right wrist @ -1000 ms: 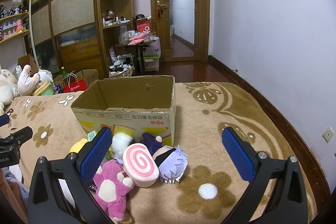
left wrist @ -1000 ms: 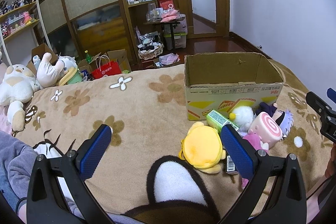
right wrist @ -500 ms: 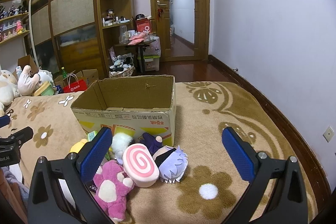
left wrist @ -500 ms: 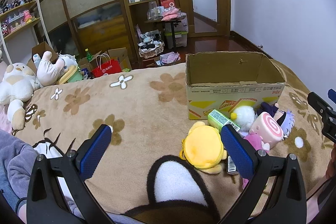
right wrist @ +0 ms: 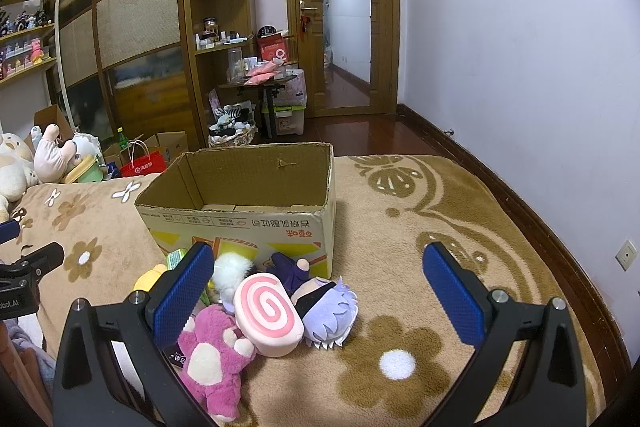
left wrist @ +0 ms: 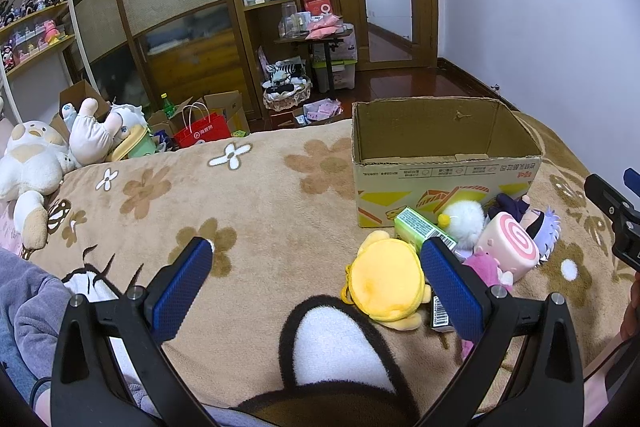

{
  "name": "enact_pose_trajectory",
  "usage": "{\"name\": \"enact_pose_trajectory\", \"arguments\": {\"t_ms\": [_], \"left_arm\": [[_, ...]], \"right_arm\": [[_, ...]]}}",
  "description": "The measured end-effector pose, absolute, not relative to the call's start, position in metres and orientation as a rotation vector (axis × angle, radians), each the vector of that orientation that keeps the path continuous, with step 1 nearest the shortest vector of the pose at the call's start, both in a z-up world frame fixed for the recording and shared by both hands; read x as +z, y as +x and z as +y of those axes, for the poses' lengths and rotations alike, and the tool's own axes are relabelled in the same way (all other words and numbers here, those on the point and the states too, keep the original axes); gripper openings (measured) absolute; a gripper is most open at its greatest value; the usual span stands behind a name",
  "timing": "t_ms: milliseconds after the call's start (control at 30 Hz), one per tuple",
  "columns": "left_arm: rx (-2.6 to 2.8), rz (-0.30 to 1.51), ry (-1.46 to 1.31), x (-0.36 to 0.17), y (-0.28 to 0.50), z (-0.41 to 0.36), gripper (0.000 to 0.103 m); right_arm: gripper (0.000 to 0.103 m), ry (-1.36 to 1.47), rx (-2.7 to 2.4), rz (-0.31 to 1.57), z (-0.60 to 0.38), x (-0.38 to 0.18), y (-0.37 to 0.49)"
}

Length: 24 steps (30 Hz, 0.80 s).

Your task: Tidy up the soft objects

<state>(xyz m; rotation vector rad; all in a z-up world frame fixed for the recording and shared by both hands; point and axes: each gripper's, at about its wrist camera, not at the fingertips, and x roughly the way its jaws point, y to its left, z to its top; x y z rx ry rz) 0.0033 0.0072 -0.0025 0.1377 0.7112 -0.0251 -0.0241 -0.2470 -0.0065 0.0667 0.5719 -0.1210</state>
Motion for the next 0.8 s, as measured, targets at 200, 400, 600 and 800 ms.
{"name": "enact_pose_trajectory", "arguments": {"t_ms": [200,400,600,800], "left_arm": [[-0.026,0.712,0.138,-0.003,0.003,0.007,0.103],[-0.029,0.718,0.138,-0.004,0.003,0.007,0.103],[-0.044,0.731,0.125,-0.005,0.004,0.010,0.103],[-0.063,0.761,0.112,-0.005,0.011,0.011,0.103]], "right_arm": [[0.103,0.066,-0.120,0.572,-0.248,-0.006,-0.026],[0.103,0.068,-0.122,0.574,-0.248,-0.005,-0.025],[0.103,0.069,-0.119,0.565,-0.247,-0.012,-0.025],[0.103,0.080,-0.124,0.577,-0.248,-0.014,-0.024]]}}
